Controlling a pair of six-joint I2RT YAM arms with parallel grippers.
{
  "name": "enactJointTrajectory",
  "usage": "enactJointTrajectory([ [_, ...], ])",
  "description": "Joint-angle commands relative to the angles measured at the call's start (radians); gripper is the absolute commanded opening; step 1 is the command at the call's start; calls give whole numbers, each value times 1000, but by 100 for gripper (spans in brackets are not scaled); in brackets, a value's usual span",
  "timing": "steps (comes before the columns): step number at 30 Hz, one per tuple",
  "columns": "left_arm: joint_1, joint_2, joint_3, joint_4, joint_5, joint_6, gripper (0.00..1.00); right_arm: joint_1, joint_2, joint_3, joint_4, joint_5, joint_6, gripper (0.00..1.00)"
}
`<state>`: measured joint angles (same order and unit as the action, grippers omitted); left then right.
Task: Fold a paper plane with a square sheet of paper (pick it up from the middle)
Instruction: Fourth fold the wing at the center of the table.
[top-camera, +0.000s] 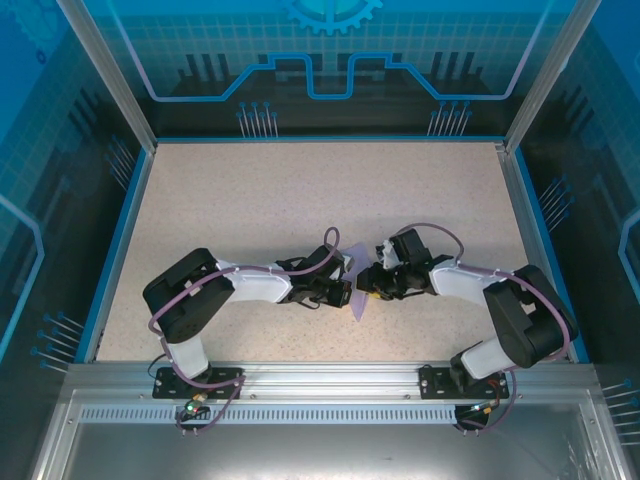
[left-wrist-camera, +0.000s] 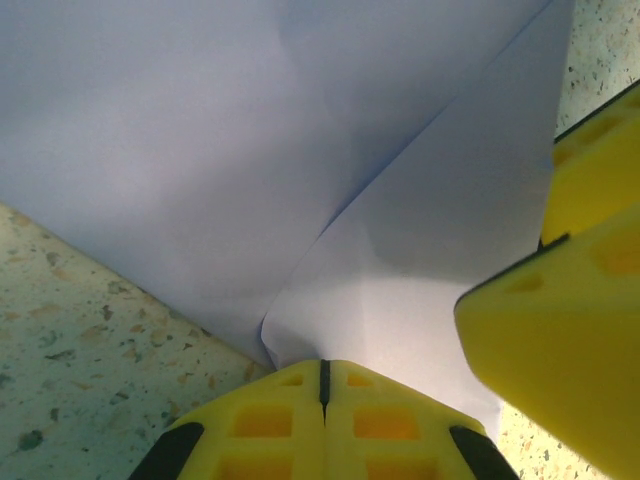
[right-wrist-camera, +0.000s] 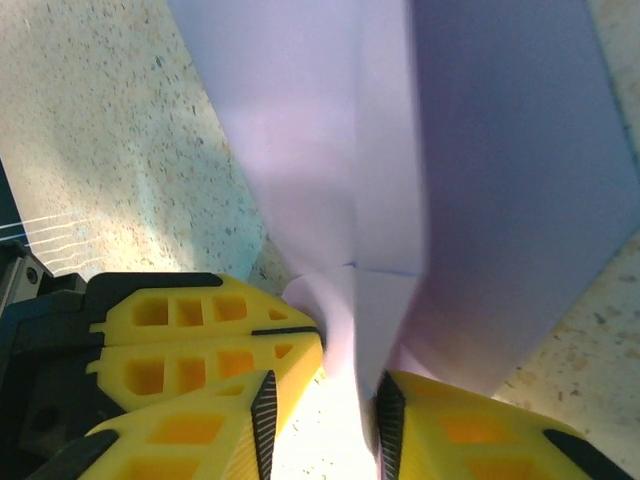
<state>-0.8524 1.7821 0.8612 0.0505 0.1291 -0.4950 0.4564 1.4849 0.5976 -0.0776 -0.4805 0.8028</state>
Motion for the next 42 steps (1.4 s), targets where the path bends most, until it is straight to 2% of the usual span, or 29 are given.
enactJointTrajectory([
  [1, 13, 42, -37, -58, -23, 1, 0, 18, 2, -11, -30, 4, -16, 29],
  [8, 13, 42, -35, -59, -22, 1, 0, 33, -35, 2, -62, 34, -21, 15],
  [11, 13, 43, -34, -56, -22, 1, 0, 43, -29, 11, -70, 45, -28, 12],
  [17, 15, 44, -34, -55, -16, -1, 0, 96, -40, 49, -147, 151, -70, 11],
  [26, 14, 47, -30, -60, -14, 1, 0, 98, -80, 58, -203, 224, -86, 17],
  [31, 16, 49, -22, -63, -11, 6, 0, 93, -66, 68, -202, 226, -94, 18],
  [42, 19, 53, -19, -67, -8, 9, 0, 87, -66, 93, -216, 237, -111, 14],
])
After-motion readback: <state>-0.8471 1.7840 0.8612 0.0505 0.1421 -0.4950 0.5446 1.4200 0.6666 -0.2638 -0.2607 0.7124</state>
